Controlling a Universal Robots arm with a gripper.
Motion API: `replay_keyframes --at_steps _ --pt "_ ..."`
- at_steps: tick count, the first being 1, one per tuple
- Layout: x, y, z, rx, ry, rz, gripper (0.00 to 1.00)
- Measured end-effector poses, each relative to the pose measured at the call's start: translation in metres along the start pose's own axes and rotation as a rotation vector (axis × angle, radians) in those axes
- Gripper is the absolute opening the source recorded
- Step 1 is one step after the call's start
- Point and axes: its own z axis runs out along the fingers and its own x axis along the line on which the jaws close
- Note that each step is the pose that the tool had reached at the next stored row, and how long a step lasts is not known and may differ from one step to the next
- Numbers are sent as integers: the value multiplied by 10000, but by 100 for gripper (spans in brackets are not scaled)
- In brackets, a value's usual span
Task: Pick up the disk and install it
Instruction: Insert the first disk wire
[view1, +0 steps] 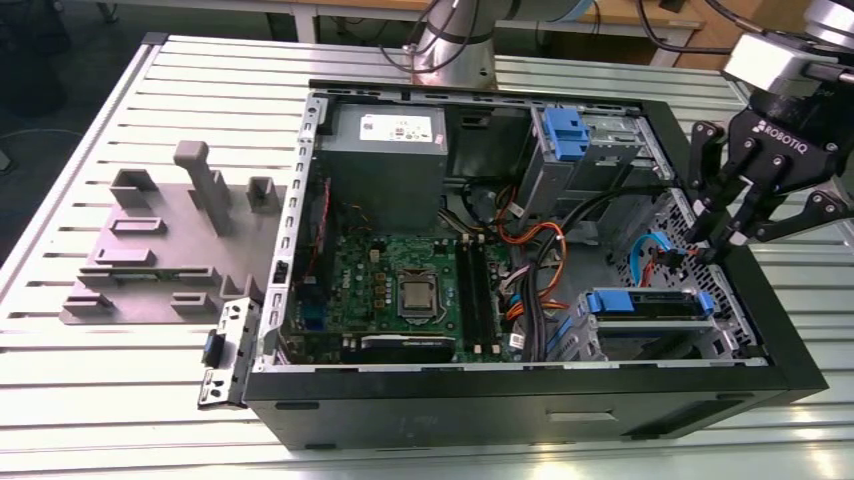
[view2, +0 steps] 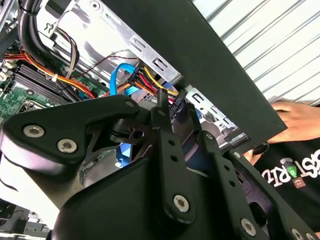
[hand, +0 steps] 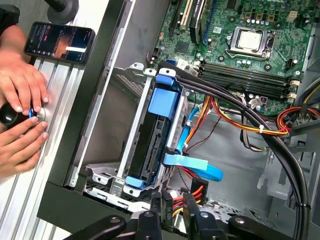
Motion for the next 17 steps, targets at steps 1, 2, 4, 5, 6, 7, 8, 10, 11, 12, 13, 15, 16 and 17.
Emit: replay_keyframes --at_steps 1,2,4,5,6,7,8,10,11,12,13,15,16,17 --pt "0 -1 0 0 -1 0 31" --pt "1 -3 0 0 0 -1 31" --pt "2 -8 0 -2 6 1 31" --pt "2 -11 0 -3 9 1 31" --pt "3 -13 0 -3 10 2 31" --pt "4 -18 1 -4 9 2 31" --pt "6 -25 1 -5 10 6 31" --pt "7 -34 3 -9 18 19 31" --pt "8 -37 4 -15 33 26 31" --pt "9 -39 3 -20 52 30 31" --pt "9 -41 3 -23 62 31 31" --pt "10 -45 3 -24 63 31 31" --pt "10 -46 4 -24 64 31 30" --pt "10 -47 4 -24 64 32 30"
